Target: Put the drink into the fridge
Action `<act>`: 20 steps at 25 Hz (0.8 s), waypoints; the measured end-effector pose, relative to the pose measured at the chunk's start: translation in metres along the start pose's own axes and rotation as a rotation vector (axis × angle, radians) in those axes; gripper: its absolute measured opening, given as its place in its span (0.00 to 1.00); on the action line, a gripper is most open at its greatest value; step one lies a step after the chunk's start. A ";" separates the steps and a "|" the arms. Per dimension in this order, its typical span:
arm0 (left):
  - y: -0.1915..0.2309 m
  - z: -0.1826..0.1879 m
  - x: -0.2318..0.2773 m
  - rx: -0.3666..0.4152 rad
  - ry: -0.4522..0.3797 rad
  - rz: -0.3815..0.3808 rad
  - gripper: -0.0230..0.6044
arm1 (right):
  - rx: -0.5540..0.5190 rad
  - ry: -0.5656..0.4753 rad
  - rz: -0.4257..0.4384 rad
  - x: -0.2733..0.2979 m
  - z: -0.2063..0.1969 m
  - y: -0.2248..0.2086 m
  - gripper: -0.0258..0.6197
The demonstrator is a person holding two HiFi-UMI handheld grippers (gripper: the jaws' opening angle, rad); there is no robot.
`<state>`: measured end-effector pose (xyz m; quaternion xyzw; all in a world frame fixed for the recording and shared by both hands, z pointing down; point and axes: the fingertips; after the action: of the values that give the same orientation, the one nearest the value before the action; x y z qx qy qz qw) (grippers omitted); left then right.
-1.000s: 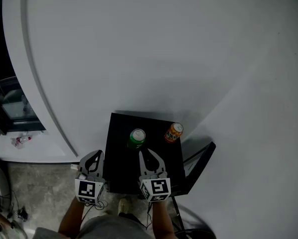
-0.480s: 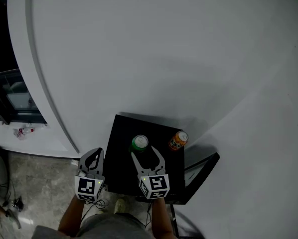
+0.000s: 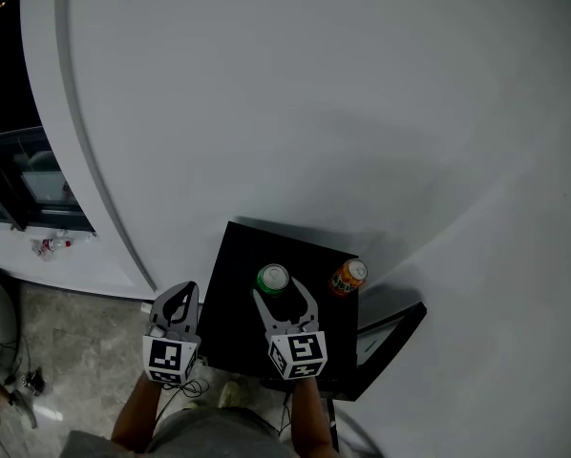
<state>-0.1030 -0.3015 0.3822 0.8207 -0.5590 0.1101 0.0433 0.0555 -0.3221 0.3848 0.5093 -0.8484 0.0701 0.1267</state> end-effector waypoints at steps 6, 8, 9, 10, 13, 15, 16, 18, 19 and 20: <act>0.002 0.000 -0.003 -0.004 0.007 0.005 0.04 | 0.002 -0.002 0.006 0.002 0.003 0.001 0.50; 0.003 0.001 -0.005 -0.002 0.008 0.005 0.04 | 0.004 -0.004 0.008 0.001 0.004 0.001 0.50; 0.002 0.001 -0.005 -0.001 0.007 0.002 0.04 | 0.006 -0.005 0.009 0.002 0.003 0.001 0.50; 0.001 0.001 -0.004 -0.001 0.007 -0.002 0.04 | 0.007 -0.005 0.011 0.002 0.002 0.000 0.50; -0.002 0.000 -0.006 0.002 0.008 -0.006 0.04 | 0.008 -0.006 0.016 0.002 0.001 0.000 0.50; -0.002 0.000 -0.007 0.003 0.004 -0.009 0.04 | 0.008 -0.007 0.018 0.002 0.001 -0.001 0.50; -0.003 0.000 -0.008 0.004 0.003 -0.011 0.04 | 0.009 -0.007 0.017 0.002 0.001 -0.002 0.50; -0.004 0.001 -0.010 0.003 0.002 -0.015 0.04 | 0.010 -0.008 0.011 0.002 0.001 -0.003 0.50; -0.004 0.000 -0.012 0.003 0.002 -0.016 0.04 | 0.008 -0.007 0.005 0.002 0.001 -0.003 0.50; -0.003 0.000 -0.014 0.003 0.002 -0.015 0.04 | 0.003 -0.006 -0.001 0.002 0.001 -0.003 0.50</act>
<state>-0.1055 -0.2880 0.3792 0.8249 -0.5525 0.1114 0.0437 0.0568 -0.3251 0.3840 0.5101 -0.8484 0.0696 0.1235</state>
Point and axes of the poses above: the fingertips, and each gripper's own axes: x forward along the fingers, y to its left, z out of its top, and after that the axes turned 10 degrees about y, right-handed
